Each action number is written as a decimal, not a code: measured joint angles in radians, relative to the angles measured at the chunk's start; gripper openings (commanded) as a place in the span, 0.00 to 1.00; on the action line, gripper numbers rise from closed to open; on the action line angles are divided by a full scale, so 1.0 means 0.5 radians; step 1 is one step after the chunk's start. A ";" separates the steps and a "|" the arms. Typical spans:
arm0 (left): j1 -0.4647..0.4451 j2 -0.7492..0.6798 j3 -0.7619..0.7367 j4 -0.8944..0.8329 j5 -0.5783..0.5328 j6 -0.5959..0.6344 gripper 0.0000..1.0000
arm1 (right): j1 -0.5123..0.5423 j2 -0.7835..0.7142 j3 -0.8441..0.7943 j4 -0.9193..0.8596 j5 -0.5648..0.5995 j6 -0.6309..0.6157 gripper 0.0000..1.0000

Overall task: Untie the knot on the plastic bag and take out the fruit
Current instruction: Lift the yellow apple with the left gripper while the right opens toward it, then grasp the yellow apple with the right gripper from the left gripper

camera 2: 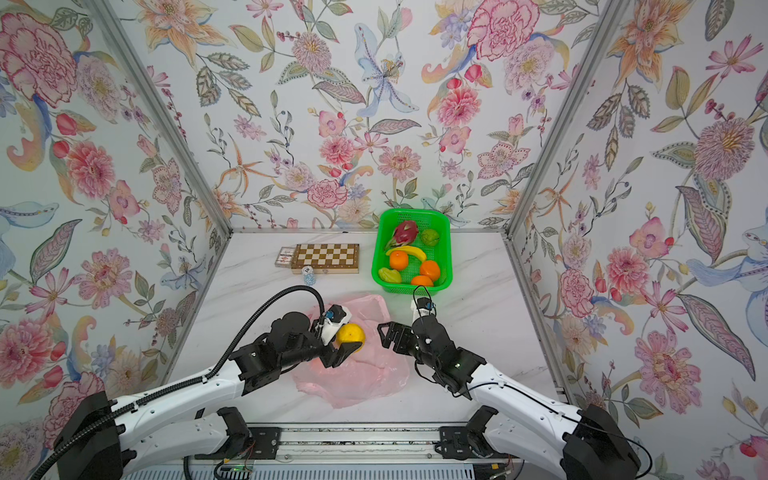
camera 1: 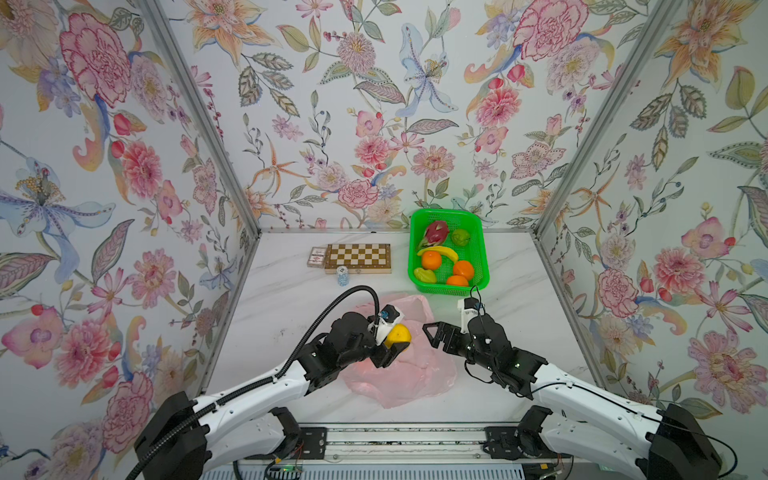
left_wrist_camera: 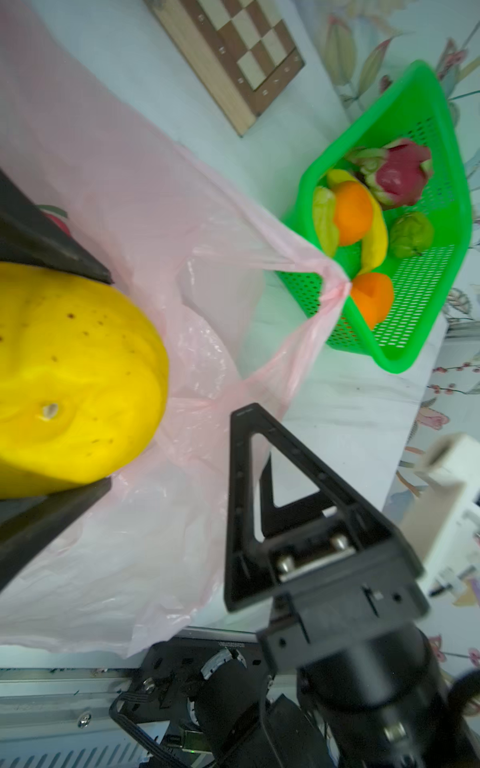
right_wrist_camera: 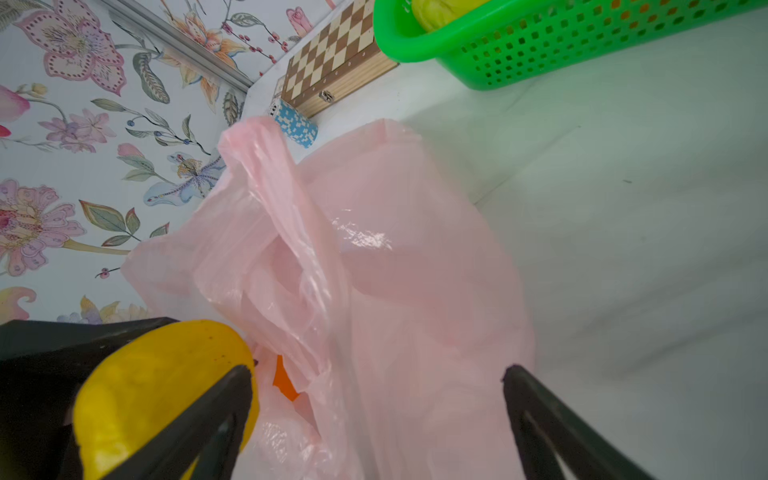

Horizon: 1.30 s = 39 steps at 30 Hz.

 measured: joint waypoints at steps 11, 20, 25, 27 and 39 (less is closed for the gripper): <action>0.044 0.037 0.038 0.372 0.123 0.289 0.49 | -0.127 -0.301 0.239 -0.024 -0.237 0.028 0.99; 0.052 0.086 0.211 0.518 0.320 0.305 0.49 | -0.132 -0.249 0.336 0.137 -0.585 0.111 0.99; 0.053 0.087 0.250 0.533 0.372 0.306 0.49 | -0.101 -0.135 0.362 0.249 -0.690 0.148 0.99; 0.053 0.087 0.250 0.533 0.385 0.306 0.50 | -0.081 -0.105 0.362 0.299 -0.714 0.163 0.96; 0.062 0.101 0.265 0.547 0.430 0.284 0.58 | -0.010 0.024 0.372 0.510 -0.761 0.204 0.54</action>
